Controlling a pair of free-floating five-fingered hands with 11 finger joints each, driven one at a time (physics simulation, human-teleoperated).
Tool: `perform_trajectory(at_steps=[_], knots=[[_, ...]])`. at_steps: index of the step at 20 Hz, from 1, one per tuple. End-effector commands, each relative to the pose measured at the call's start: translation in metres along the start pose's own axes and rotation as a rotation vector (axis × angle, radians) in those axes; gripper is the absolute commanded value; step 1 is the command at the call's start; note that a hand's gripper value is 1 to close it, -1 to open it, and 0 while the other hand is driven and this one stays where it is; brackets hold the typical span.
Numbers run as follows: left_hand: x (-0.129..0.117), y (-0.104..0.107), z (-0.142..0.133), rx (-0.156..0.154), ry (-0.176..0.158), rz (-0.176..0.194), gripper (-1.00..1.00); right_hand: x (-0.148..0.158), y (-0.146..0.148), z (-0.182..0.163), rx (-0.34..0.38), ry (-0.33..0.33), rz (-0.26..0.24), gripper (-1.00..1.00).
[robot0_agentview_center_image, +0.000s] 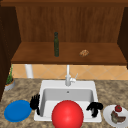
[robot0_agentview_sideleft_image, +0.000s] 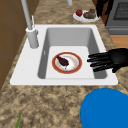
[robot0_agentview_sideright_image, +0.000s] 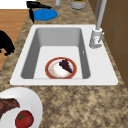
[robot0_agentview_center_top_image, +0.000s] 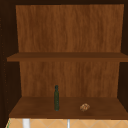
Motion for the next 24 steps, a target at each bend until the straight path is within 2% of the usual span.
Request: perform_trajectory(at_steps=[1, 9, 21, 22, 23, 24], knots=[[0.0000, 0.0000, 0.0000, 0.000, 0.001, 0.000, -1.00, 0.0000, 0.0000, 0.0000, 0.000, 0.000, 0.000, 0.00], [0.0008, -0.0006, -0.0026, -0.007, 0.001, -0.001, -1.00, 0.0000, 0.0000, 0.0000, 0.000, 0.000, 0.000, 0.00], [-0.0001, -0.0008, -0.0035, 0.000, 0.003, 0.008, -1.00, 0.0000, 0.0000, 0.0000, 0.000, 0.000, 0.000, 0.00], [-0.0002, -0.0009, -0.0039, 0.001, 0.008, -0.001, -1.00, 0.0000, 0.0000, 0.0000, 0.000, 0.000, 0.000, 0.00], [0.0007, -0.0009, -0.0038, 0.000, 0.001, 0.000, 0.00, -0.0004, -0.0010, -0.0014, 0.003, -0.011, 0.008, -1.00], [0.0007, -0.0006, -0.0034, -0.010, -0.005, -0.004, 0.00, 0.0016, -0.0049, -0.0045, -0.004, -0.005, 0.008, -1.00]])
